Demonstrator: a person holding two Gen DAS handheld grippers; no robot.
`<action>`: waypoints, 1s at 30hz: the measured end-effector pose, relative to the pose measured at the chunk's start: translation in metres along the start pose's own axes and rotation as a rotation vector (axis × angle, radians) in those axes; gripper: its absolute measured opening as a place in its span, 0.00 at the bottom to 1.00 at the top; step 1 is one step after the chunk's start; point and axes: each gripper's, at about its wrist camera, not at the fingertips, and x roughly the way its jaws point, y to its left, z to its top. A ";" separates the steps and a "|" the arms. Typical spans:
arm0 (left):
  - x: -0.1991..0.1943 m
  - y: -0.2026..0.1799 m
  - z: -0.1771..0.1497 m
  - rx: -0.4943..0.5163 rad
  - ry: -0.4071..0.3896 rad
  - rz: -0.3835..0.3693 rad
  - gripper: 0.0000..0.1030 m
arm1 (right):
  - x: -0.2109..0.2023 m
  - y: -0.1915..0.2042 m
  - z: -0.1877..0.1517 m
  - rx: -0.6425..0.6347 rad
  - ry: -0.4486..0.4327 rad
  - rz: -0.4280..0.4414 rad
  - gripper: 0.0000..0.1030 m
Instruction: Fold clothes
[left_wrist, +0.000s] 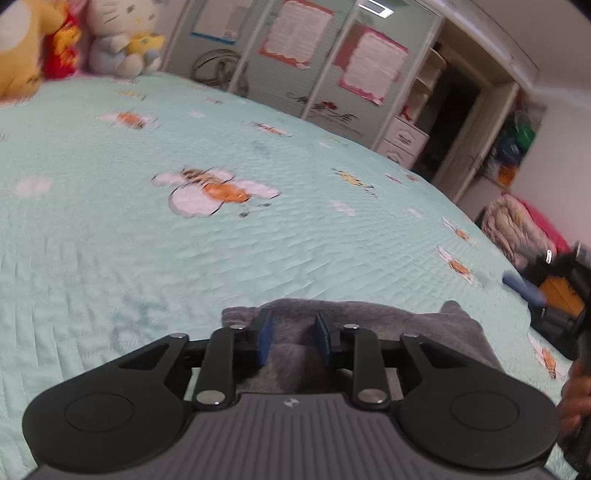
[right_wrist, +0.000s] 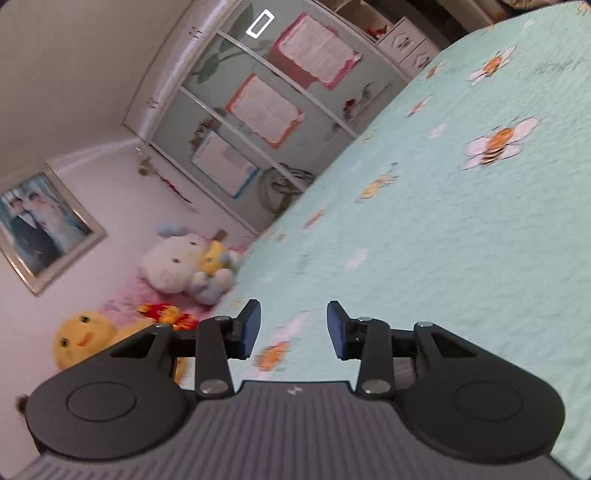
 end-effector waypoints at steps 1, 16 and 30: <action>0.000 0.001 -0.001 0.015 -0.004 -0.001 0.28 | -0.003 0.001 -0.005 -0.023 0.018 0.017 0.39; 0.003 -0.017 -0.011 0.168 -0.032 0.064 0.28 | -0.012 -0.017 -0.095 -0.192 0.271 0.022 0.02; -0.086 0.035 -0.016 -0.379 0.069 0.098 0.62 | -0.081 -0.083 -0.071 0.291 0.206 0.058 0.55</action>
